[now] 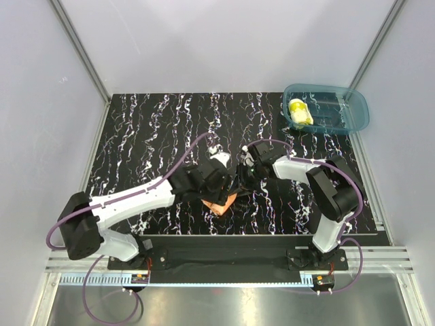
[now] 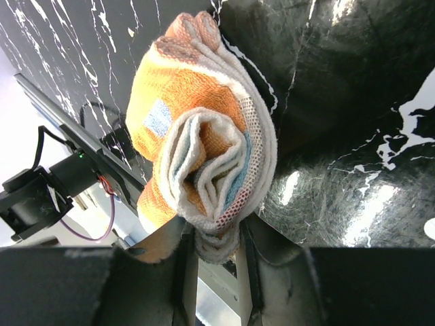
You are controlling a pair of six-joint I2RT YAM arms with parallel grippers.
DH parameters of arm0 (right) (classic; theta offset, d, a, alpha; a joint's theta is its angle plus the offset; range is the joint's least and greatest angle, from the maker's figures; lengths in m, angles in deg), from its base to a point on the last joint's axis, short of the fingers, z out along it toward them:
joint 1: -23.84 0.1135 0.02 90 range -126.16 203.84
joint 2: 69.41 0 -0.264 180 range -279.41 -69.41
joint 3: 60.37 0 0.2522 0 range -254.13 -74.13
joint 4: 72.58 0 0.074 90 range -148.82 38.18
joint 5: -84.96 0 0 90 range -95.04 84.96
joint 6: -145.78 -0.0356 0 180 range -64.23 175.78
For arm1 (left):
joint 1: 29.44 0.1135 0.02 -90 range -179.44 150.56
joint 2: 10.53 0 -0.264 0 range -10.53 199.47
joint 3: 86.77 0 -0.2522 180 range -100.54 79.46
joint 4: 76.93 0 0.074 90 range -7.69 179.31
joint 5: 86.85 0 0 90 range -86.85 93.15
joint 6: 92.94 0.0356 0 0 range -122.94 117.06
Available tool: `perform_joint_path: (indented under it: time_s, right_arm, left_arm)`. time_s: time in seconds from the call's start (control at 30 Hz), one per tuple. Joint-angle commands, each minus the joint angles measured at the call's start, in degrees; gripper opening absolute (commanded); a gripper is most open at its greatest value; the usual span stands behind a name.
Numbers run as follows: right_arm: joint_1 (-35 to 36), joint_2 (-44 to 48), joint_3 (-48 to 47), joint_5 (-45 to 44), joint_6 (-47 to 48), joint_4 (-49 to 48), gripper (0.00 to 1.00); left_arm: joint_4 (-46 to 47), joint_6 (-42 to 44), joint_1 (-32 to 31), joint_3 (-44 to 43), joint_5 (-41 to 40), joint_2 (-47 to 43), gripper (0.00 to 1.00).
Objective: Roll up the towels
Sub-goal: Roll the towel
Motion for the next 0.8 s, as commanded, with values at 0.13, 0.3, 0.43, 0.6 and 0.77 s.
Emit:
perform_joint_path:
  time_s: [0.13,0.3,0.43,0.6,0.77]
  right_arm:
    - [1.21,1.07,-4.08,-2.09,1.62,4.17,0.2]
    - [1.47,0.72,-4.78,-2.18,2.06,5.05,0.2]
    - [1.56,0.63,-4.96,-2.35,2.32,5.66,0.2]
    - [1.65,0.28,-5.22,-2.35,2.76,6.02,0.19]
    - [1.65,-0.6,-5.84,-2.09,3.03,6.46,0.19]
  left_arm:
    - [0.42,2.61,-6.94,-4.61,-9.61,6.17,0.64]
    - [2.17,2.26,-8.88,-5.4,-9.7,11.71,0.63]
    - [2.61,2.17,-8.97,-4.96,-10.84,14.79,0.63]
    - [3.05,2.96,-8.97,-4.35,-13.3,18.83,0.64]
    - [4.19,3.57,-8.88,-3.38,-14.62,21.47,0.64]
